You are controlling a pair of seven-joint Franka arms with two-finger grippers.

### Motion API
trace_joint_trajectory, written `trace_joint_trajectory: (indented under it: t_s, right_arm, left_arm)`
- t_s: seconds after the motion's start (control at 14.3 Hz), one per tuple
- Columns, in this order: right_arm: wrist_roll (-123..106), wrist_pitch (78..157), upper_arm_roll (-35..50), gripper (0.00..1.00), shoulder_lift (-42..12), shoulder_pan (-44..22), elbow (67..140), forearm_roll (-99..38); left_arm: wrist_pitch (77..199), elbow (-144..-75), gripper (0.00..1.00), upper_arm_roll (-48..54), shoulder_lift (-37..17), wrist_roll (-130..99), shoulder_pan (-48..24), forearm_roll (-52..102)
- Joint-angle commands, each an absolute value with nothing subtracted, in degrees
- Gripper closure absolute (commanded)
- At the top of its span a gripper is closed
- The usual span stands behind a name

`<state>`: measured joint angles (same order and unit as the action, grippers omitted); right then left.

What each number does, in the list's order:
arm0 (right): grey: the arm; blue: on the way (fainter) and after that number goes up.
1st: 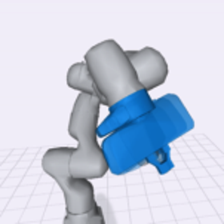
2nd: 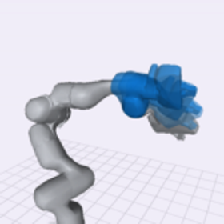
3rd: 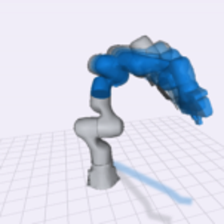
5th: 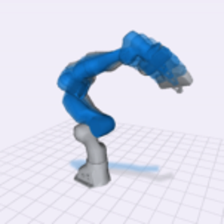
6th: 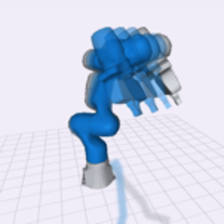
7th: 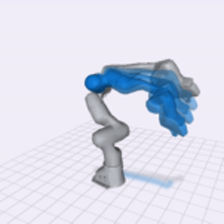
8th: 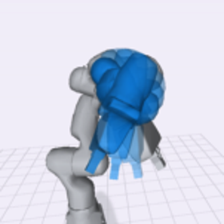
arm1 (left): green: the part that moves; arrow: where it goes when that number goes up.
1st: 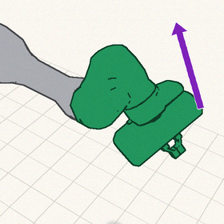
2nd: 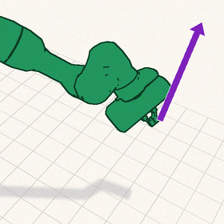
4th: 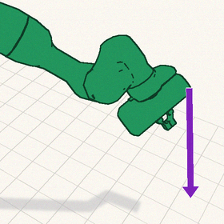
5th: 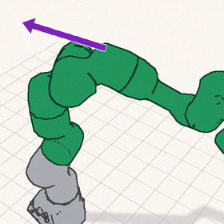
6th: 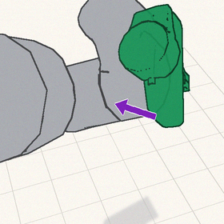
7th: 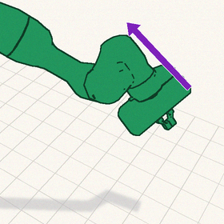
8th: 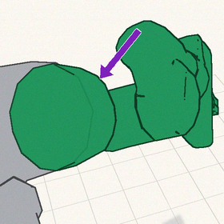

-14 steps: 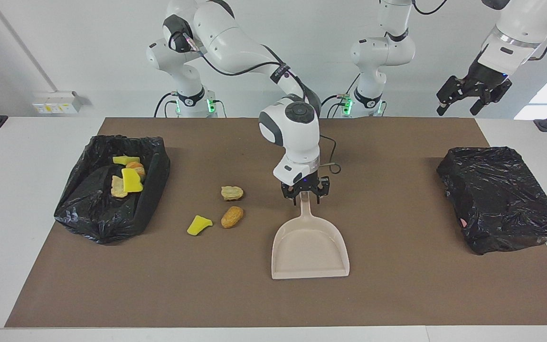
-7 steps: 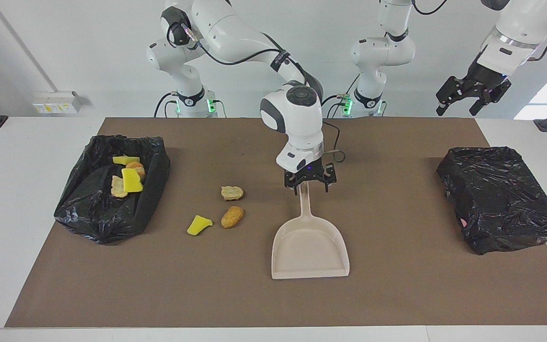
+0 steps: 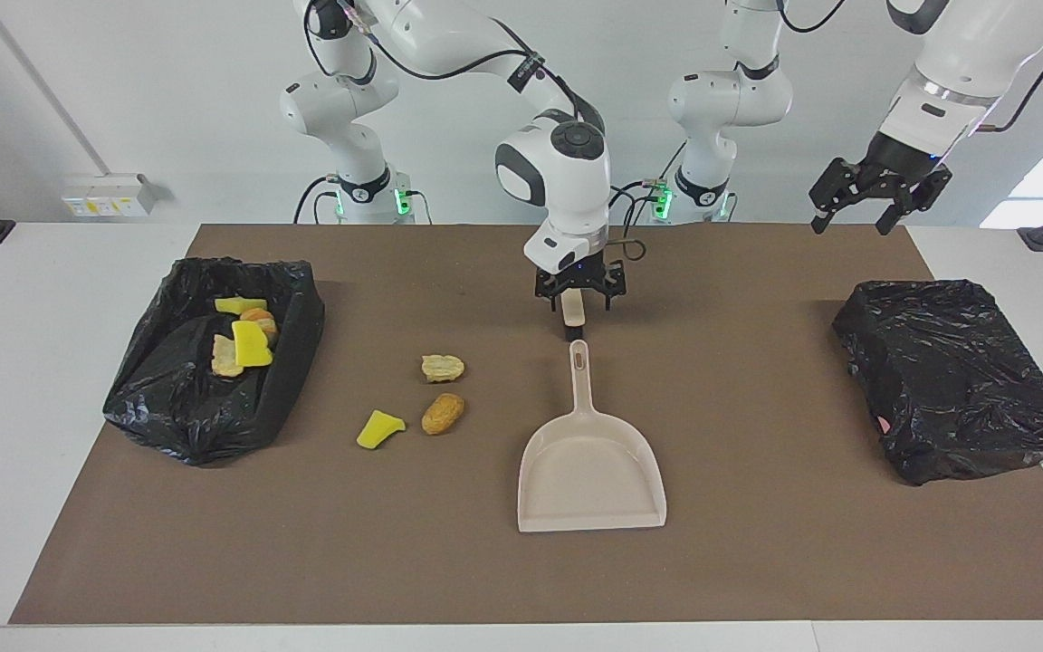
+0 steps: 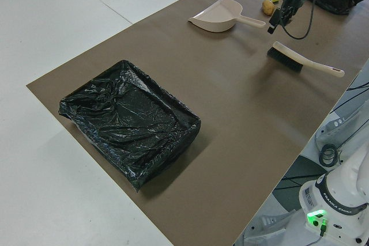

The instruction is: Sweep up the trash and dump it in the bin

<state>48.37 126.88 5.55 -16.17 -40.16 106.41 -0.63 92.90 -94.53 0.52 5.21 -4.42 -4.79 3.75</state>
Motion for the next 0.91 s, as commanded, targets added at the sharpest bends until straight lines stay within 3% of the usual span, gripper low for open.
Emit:
trace_joint_trajectory:
  t_s: [0.0, 0.49, 0.84]
  right_arm:
    - [51.6, 127.8, 5.4, 0.00, -9.9, -42.8, 115.2, -3.2]
    - [57.5, 132.0, 5.4, 0.00, -0.3, -49.6, 130.9, -8.5]
    - [58.6, 136.0, 5.4, 0.00, 0.3, -51.6, 133.4, -10.1]
  left_arm:
    - [98.2, -95.5, 0.00, -0.1, 3.2, -10.4, -9.2, 3.6]
    - [109.2, -95.4, 0.00, 0.1, -3.4, -23.4, -19.1, 4.3]
    - [115.7, -94.7, 0.00, -0.1, -11.1, -29.8, -25.3, 3.8]
